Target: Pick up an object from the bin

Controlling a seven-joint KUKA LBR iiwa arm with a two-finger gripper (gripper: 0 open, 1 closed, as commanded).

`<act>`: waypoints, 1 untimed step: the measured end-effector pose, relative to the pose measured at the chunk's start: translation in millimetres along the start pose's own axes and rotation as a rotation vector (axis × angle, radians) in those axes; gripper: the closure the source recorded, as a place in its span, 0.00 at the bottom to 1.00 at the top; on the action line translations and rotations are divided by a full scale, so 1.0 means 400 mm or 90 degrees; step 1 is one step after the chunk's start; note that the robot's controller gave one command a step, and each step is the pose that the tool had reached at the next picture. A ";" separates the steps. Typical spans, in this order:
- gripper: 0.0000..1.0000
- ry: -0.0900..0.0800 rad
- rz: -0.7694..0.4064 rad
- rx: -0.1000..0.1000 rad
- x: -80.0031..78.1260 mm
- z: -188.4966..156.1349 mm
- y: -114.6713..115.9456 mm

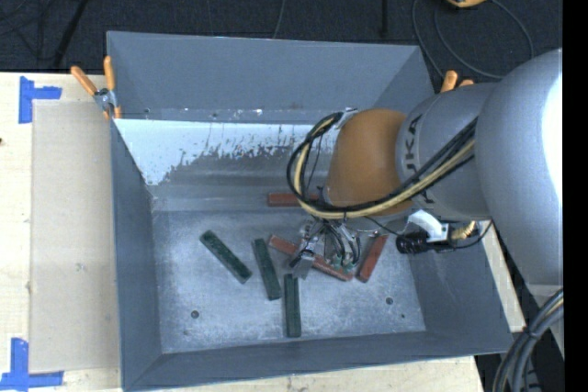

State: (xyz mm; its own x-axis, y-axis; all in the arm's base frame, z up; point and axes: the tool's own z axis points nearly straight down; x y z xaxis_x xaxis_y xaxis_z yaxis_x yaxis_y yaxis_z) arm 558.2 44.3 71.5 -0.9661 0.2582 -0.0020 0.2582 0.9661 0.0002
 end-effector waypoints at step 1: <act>1.00 0.003 0.000 0.001 0.003 -0.012 -0.001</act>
Offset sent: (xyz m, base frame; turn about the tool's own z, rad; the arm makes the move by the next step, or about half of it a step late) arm -0.0001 0.0000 0.0160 0.0000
